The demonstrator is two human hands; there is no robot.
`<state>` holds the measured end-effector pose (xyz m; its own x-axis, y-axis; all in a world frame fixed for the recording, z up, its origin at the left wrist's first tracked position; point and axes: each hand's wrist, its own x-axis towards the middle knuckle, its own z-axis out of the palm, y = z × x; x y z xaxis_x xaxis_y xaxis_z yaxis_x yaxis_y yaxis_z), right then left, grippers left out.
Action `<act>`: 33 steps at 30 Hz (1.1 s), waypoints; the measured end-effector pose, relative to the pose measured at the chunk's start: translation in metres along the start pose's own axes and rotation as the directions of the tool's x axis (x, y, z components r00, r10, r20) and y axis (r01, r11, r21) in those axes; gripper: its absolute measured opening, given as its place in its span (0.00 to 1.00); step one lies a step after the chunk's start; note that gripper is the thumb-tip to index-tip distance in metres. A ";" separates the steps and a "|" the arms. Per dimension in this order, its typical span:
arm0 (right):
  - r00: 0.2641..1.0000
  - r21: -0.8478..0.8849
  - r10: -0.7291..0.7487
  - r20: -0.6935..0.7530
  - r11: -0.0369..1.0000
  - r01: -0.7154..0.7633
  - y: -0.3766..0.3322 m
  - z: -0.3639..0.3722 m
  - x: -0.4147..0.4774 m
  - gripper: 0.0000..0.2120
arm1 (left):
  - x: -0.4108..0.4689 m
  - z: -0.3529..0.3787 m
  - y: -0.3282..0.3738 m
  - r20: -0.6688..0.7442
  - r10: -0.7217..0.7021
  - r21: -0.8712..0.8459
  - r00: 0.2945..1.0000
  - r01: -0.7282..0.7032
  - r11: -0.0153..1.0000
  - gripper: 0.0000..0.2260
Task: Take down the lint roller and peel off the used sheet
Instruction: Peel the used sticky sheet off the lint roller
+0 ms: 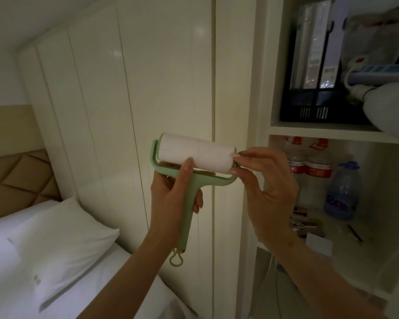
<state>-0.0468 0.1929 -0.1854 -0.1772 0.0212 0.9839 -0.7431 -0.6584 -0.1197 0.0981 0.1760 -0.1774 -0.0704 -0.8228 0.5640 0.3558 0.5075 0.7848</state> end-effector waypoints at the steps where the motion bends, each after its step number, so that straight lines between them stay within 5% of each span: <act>1: 1.000 -0.002 -0.001 -0.002 1.000 0.001 -0.001 -0.001 0.001 0.04 | 0.000 0.000 0.001 -0.003 0.013 0.005 1.000 -0.013 1.000 0.13; 8: 0.989 -0.044 0.144 0.040 0.989 -0.142 -0.008 -0.005 0.015 0.02 | -0.003 -0.001 -0.002 -0.048 0.101 0.102 0.994 -0.096 0.990 0.10; 17: 0.979 -0.159 0.187 0.078 0.972 -0.173 -0.003 0.001 0.013 0.08 | -0.005 -0.001 -0.006 -0.043 0.223 0.273 0.974 -0.203 0.940 0.30; 26: 0.976 -0.077 0.199 0.090 0.978 -0.193 -0.005 0.001 0.003 0.03 | -0.006 0.002 -0.001 -0.115 0.154 0.203 0.981 -0.129 0.971 0.24; 29: 0.969 -0.013 0.237 0.064 0.971 -0.237 -0.006 -0.003 0.002 0.09 | -0.007 0.002 0.000 -0.112 0.145 0.183 0.983 -0.123 0.975 0.24; 33: 0.993 -0.088 0.108 0.055 0.991 -0.103 -0.002 -0.004 0.000 0.12 | -0.007 0.003 0.001 -0.126 0.107 0.119 0.986 -0.092 0.989 0.20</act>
<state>-0.0476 0.1970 -0.1859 -0.2207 -0.0915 0.9710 -0.7747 -0.5884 -0.2315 0.0959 0.1834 -0.1797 0.0856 -0.7893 0.6080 0.2477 0.6079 0.7544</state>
